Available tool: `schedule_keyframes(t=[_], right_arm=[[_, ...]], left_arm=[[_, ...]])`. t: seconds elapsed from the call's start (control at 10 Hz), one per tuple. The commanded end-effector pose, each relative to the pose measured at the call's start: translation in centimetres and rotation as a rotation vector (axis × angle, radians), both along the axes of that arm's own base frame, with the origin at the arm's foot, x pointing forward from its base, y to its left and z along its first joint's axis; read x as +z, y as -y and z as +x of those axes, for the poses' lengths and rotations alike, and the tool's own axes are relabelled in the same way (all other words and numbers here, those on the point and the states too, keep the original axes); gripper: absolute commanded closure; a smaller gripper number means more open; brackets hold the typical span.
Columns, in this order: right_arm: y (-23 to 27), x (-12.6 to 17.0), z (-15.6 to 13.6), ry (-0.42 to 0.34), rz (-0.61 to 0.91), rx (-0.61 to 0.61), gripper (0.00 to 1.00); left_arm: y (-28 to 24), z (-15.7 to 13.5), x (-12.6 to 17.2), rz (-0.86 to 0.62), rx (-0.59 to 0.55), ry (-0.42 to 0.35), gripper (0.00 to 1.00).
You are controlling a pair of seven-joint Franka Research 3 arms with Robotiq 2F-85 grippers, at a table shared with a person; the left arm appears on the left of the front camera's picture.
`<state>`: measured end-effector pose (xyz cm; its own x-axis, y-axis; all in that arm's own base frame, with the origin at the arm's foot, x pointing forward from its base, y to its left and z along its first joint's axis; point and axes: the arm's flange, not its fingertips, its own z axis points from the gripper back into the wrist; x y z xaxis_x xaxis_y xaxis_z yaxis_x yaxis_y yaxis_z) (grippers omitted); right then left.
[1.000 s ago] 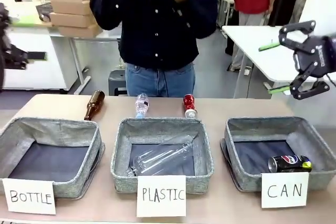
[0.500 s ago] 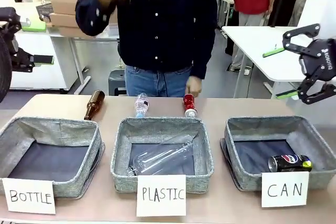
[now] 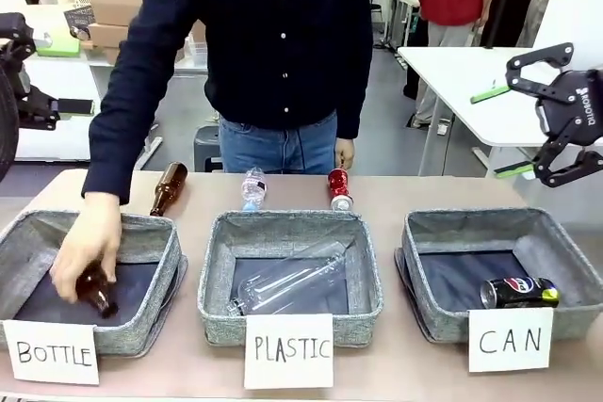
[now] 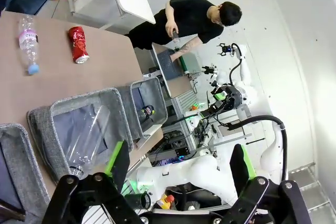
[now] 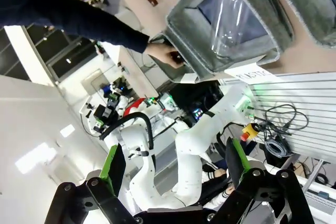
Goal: Sort the can waste into the basket.
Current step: Pick up the can waste from the table and place it in the right Fabric basket.
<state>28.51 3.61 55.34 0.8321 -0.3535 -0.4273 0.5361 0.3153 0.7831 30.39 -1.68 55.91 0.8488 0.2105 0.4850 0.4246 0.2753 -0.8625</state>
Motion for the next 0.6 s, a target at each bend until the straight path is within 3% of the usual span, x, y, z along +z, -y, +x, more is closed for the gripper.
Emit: schedule_keyframes(t=[0.0,0.2,0.5], right_arm=[[0.1,-0.3,-0.2,-0.003,0.001,0.001,0.0],[0.0,0.0,0.0,0.0,0.0,0.0,0.0],[-7.3,1.7,9.4,0.183,-0.474,0.326,0.0]], left_arm=[[0.0,0.1,0.3,-0.023,-0.006,0.021,0.0],[0.0,0.1,0.3,-0.023,-0.006,0.021,0.0],[0.0,0.1,0.3,-0.023,-0.006,0.021,0.0]])
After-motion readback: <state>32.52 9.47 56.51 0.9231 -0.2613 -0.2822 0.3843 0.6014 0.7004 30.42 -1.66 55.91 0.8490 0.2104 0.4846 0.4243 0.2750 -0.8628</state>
